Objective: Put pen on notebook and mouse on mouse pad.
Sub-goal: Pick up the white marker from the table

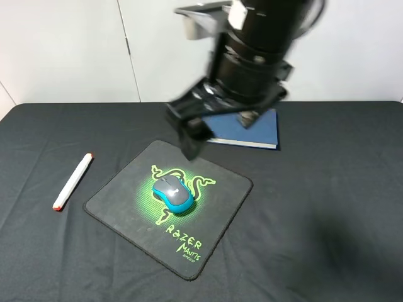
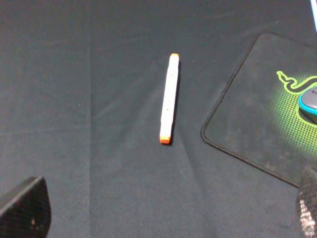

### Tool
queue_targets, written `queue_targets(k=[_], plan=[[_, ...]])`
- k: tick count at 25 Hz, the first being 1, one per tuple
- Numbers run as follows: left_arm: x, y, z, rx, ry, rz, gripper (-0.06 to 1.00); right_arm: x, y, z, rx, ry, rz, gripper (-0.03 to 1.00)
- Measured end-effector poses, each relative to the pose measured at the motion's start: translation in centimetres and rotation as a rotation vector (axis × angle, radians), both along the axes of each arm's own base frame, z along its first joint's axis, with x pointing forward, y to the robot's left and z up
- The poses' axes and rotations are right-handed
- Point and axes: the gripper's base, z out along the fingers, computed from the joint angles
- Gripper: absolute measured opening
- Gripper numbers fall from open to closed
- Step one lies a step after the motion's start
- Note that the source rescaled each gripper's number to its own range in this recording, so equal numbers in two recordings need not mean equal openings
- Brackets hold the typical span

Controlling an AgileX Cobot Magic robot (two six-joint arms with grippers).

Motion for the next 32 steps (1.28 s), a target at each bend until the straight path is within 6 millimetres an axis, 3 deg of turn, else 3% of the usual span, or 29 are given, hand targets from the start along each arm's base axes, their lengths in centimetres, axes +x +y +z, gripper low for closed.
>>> queue_targets(k=[12, 22, 32], plan=[[0.0, 0.0, 0.0, 0.000, 0.000, 0.000, 1.00, -7.0, -8.0, 0.1, 0.040, 0.019, -0.003, 1.00], [0.0, 0.0, 0.0, 0.000, 0.000, 0.000, 1.00, -11.8, -13.6, 1.7, 0.186, -0.084, 0.000, 1.00], [0.0, 0.0, 0.0, 0.000, 0.000, 0.000, 1.00, -16.2, -18.9, 1.0, 0.325, -0.200, 0.005, 1.00]])
